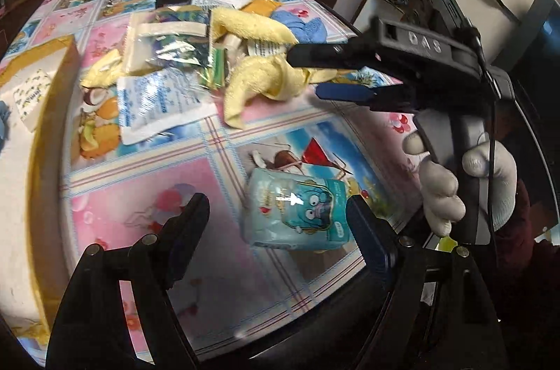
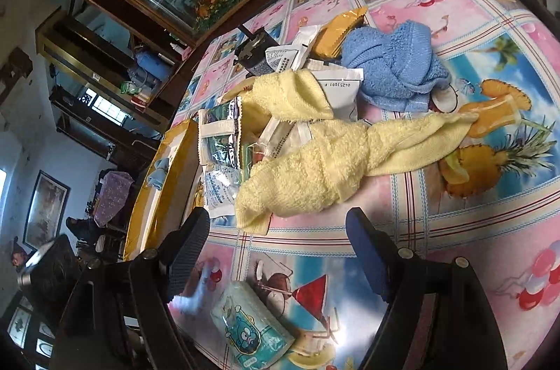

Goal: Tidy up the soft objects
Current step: 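Move the left gripper to the teal cartoon wet-wipe pack while the right approaches the yellow towel, then grasp and lift the teal wet-wipe pack with the left gripper while the right grasps the yellow towel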

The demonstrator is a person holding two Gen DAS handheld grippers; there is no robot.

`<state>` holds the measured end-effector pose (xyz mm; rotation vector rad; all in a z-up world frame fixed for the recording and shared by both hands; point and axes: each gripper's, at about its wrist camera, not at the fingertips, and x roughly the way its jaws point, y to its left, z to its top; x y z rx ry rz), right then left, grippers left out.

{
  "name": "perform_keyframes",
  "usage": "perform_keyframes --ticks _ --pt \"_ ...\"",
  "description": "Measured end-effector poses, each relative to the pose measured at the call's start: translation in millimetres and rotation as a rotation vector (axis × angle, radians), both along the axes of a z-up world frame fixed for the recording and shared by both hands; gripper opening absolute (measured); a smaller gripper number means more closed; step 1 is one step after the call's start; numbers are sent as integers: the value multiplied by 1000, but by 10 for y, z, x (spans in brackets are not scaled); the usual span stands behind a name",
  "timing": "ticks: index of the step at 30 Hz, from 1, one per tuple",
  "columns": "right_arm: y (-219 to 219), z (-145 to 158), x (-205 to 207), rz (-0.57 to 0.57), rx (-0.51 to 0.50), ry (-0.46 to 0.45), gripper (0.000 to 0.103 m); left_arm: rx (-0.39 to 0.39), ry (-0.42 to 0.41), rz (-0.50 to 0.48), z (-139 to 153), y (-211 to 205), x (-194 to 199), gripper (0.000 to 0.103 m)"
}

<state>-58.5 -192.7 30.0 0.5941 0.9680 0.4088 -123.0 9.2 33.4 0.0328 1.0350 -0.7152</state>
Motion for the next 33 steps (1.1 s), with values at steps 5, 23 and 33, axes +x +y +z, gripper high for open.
perform_keyframes --ticks 5,23,33 --pt "71 -29 233 -80 -5 60 80 42 26 -5 -172 -274 -16 81" --pt "-99 -18 -21 -5 -163 44 36 66 -70 37 -156 -462 80 17" --pt "-228 -17 -272 -13 -202 51 41 -78 -14 -6 -33 -67 -69 30"
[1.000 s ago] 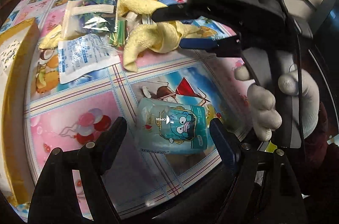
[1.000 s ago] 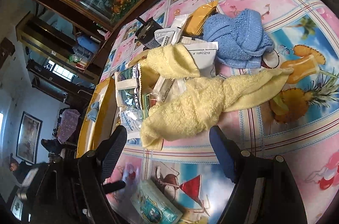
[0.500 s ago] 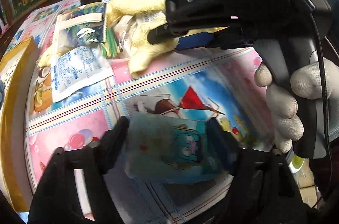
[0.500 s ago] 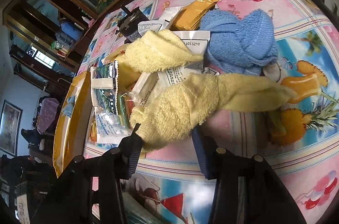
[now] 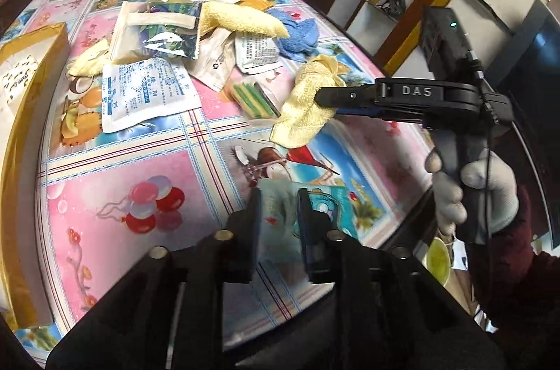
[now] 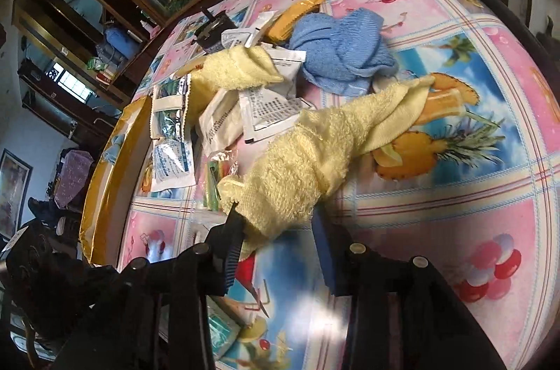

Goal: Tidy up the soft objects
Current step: 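Grasp and lift the teal wet-wipe pack with the left gripper while the right grasps the yellow towel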

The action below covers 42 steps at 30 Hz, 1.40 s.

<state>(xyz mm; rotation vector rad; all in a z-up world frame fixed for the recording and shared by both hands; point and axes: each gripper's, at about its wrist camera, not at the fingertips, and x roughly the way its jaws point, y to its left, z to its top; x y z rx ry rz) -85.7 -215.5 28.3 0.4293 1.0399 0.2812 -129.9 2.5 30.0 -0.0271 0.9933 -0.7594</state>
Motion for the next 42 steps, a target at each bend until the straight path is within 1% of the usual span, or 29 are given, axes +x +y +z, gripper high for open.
perform_keyframes --ticks 1,2,4,5,6,7,8,10,12,14,15,16,17,19,20,21,22,23,24,26,29,32,34,37,38,39,40,41,42 --pt "-36 4 -12 -13 -2 1 43 1 -18 -17 36 3 -43 49" --pt "-79 10 -29 -27 -2 5 44 7 -48 -34 81 -6 -103 63" --pt "-170 36 -53 -61 29 3 49 39 -119 -86 153 -69 -182 65" --pt "-199 50 -48 -79 43 2 55 71 -152 -116 184 -132 -211 65" --pt "-206 69 -29 -93 41 -3 59 117 -196 -159 218 -221 -244 65" --pt "-189 91 -1 -103 24 -8 60 163 -242 -205 241 -295 -284 65" --pt "-172 114 35 -112 11 -12 60 226 -303 -258 243 -403 -316 65" --pt "-129 127 100 -116 12 -11 60 349 -402 -349 173 -588 -363 66" --pt "-61 109 181 -115 2 5 61 446 -451 -440 33 -742 -372 66" --pt "6 64 249 -113 1 33 61 495 -456 -502 -106 -814 -365 66" --pt "37 43 288 -114 7 46 61 467 -478 -509 -93 -809 -369 69" --pt "64 28 324 -112 5 54 61 470 -467 -513 -116 -825 -343 73" --pt "93 14 364 -113 -5 61 61 454 -454 -505 -119 -834 -319 73" --pt "146 -23 452 -120 -32 84 61 412 -392 -495 -154 -830 -260 73" --pt "173 -19 488 -115 -44 74 61 401 -379 -480 -163 -825 -241 73" --pt "210 -9 520 -107 -69 63 59 389 -367 -468 -161 -801 -225 72" --pt "232 -10 538 -98 -82 56 54 374 -346 -452 -155 -780 -204 68" --pt "245 -16 541 -89 -81 49 48 356 -328 -431 -134 -735 -170 56" --pt "250 -23 536 -81 -78 42 46 333 -306 -407 -105 -678 -123 47" --pt "217 -18 487 -76 -63 19 45 260 -229 -359 -68 -513 -5 4" --pt "100 28 335 -89 -15 -27 44 184 -174 -275 -75 -307 100 4" --pt "-32 120 179 -109 0 -70 44 90 -117 -236 -54 -101 146 4" --pt "-122 216 69 -121 2 -103 44 38 -122 -230 20 38 146 4" --pt "-251 337 -69 -134 2 -140 45 17 -146 -245 158 132 87 7" --pt "-278 349 -98 -135 6 -144 45 23 -154 -251 189 159 80 19" --pt "-312 359 -131 -135 14 -148 44 30 -159 -259 209 169 71 27" --pt "-331 351 -154 -135 20 -148 45 45 -167 -265 214 143 73 48" --pt "-327 332 -163 -130 25 -143 45 67 -188 -275 229 134 -14 61" --pt "-334 300 -169 -126 33 -135 45 87 -212 -286 241 109 -64 62"
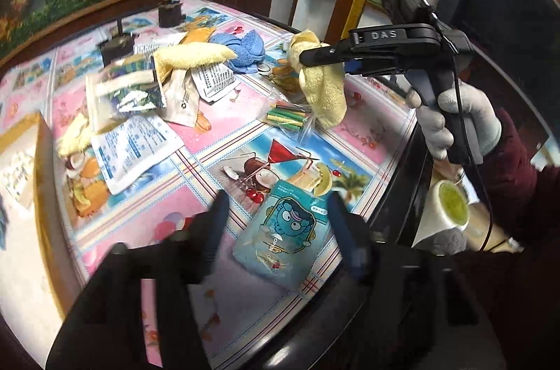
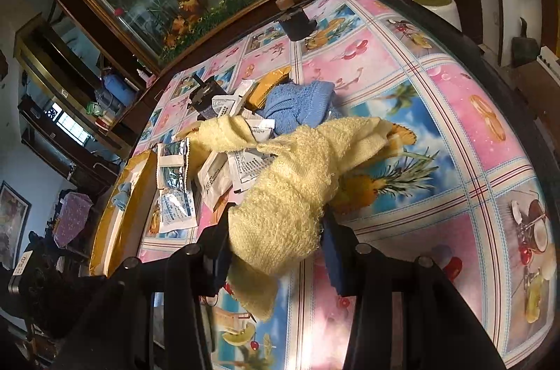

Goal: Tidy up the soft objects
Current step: 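Grasp and lift the teal wet-wipe pack with the left gripper while the right grasps the yellow towel, then carry the wet-wipe pack with the left gripper while the right carries the yellow towel over the box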

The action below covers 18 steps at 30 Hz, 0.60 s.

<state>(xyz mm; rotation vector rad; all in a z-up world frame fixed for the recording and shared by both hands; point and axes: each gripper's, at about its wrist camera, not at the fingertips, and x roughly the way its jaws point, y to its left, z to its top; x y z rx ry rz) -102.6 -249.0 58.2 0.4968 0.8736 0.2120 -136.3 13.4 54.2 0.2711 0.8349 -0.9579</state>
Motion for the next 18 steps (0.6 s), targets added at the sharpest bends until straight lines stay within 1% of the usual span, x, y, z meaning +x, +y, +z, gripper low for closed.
perform_keyframes --ticks 2,4,5,8,9,10,12,13,14,15,17,18 --pt "-15 -86 -5 3 26 21 45 59 -48 -28 1 -69 -93 63" --pt "-10 -178 11 15 62 45 45 139 -88 -57 -96 -164 -129 64" --pt "-2 -211 11 17 73 52 45 170 -88 -69 -165 -221 -134 64" --pt "40 -239 9 32 78 56 45 256 -22 -100 -462 -383 -75 64" --pt "60 -237 8 38 81 54 45 248 -27 -101 -496 -417 -81 66" --pt "65 -224 1 42 83 51 45 220 -9 -110 -505 -432 -75 66" --pt "95 -199 -2 53 81 46 45 219 -29 -86 -515 -499 -72 66" --pt "105 -184 -1 59 77 43 45 211 -26 -72 -513 -525 -65 61" --pt "124 -170 3 66 70 40 45 204 -29 -66 -506 -548 -63 48" --pt "154 -145 11 77 59 34 45 197 -22 -51 -499 -570 -47 48" --pt "216 -66 10 100 41 8 45 163 8 -8 -489 -562 3 40" --pt "243 -21 4 111 37 -7 45 141 30 15 -479 -533 32 39"
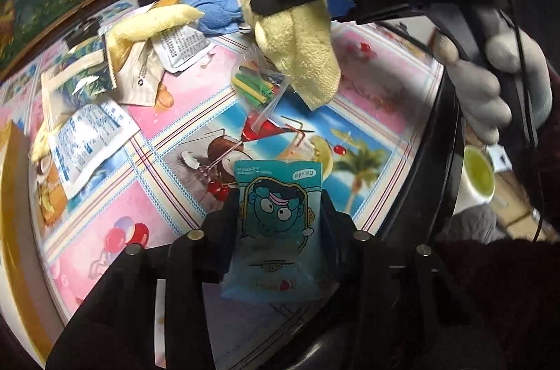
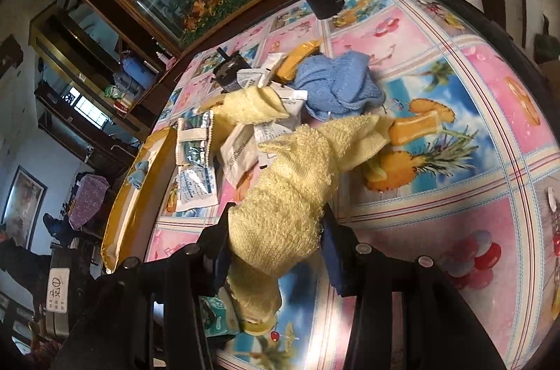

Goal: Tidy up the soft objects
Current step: 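Carry the wet-wipe pack with the left gripper while the right carries the yellow towel over the box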

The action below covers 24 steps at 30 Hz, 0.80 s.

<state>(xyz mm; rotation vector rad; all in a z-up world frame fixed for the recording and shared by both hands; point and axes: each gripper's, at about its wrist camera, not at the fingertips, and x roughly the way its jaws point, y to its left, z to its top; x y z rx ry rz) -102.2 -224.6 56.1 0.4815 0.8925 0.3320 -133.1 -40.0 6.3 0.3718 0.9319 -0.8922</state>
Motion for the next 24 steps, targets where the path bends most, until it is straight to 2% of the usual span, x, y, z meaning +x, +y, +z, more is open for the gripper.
perform_keyframes --ticks 3,6,9,11,14,17,21,24 --pt "82 175 -15 25 11 -46 45 -84 56 61 111 179 65 37" --pt "188 383 -2 52 22 -97 45 -188 79 132 335 524 98 37" --pt "339 588 45 95 40 -144 44 -282 54 233 646 973 156 37" --pt "513 718 114 141 51 -173 44 -317 20 312 822 1290 194 37" --pt "839 810 273 228 81 -182 44 -306 -48 457 989 1798 332 37" --pt "1308 829 432 330 86 -175 44 -253 -85 572 1012 2209 521 37" --pt "1978 794 711 440 54 -153 44 -211 -77 696 848 2627 877 37" --pt "2382 705 944 481 20 -121 44 -192 -58 776 652 2867 1143 37"
